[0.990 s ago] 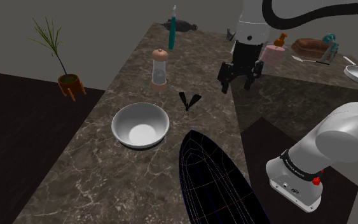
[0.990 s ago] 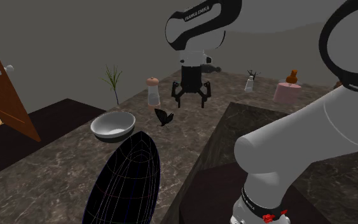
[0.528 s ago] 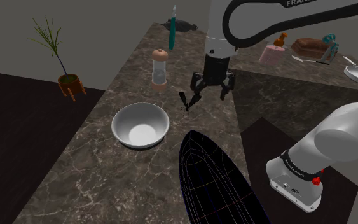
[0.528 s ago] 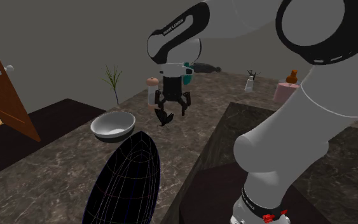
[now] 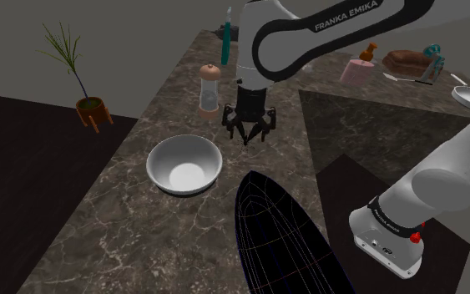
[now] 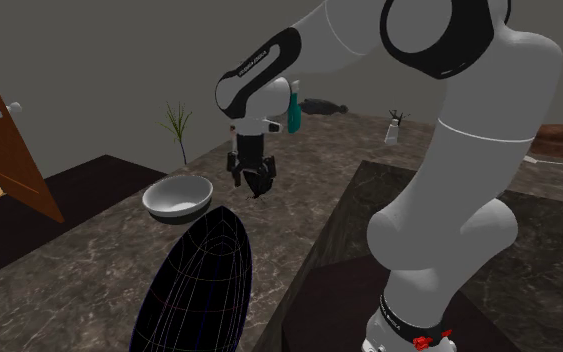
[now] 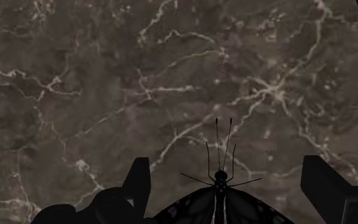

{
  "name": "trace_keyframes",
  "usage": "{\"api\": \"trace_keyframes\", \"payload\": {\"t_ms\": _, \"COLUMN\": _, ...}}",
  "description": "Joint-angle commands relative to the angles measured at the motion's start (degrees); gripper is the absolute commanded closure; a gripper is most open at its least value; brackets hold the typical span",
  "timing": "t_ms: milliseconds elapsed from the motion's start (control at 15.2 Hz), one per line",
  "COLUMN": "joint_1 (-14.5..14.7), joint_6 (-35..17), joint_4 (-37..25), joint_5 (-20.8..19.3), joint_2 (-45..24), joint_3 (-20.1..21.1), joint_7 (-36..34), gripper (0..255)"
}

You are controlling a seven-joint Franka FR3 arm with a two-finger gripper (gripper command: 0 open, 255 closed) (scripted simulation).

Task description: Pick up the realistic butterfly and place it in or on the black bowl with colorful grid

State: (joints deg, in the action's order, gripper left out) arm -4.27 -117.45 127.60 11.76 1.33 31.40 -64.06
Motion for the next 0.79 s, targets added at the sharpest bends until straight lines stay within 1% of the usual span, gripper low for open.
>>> {"api": "trace_keyframes", "payload": {"t_ms": 0, "joint_1": 0.18, "joint_6": -1.53, "joint_4": 0.29, "joint_5": -0.43, "joint_2": -1.27, "joint_3": 0.24, "joint_7": -1.02, "gripper": 0}}
{"api": "trace_keyframes", "payload": {"t_ms": 330, "joint_1": 0.64, "joint_6": -6.04, "joint_4": 2.87, "joint_5": -1.02, "joint_2": -3.32, "joint_3": 0.65, "joint_7": -1.6, "gripper": 0}}
{"api": "trace_keyframes", "payload": {"t_ms": 726, "joint_1": 0.62, "joint_6": -6.04, "joint_4": 2.87, "joint_5": -1.02, "joint_2": -3.32, "joint_3": 0.66, "joint_7": -1.6, "gripper": 0}}
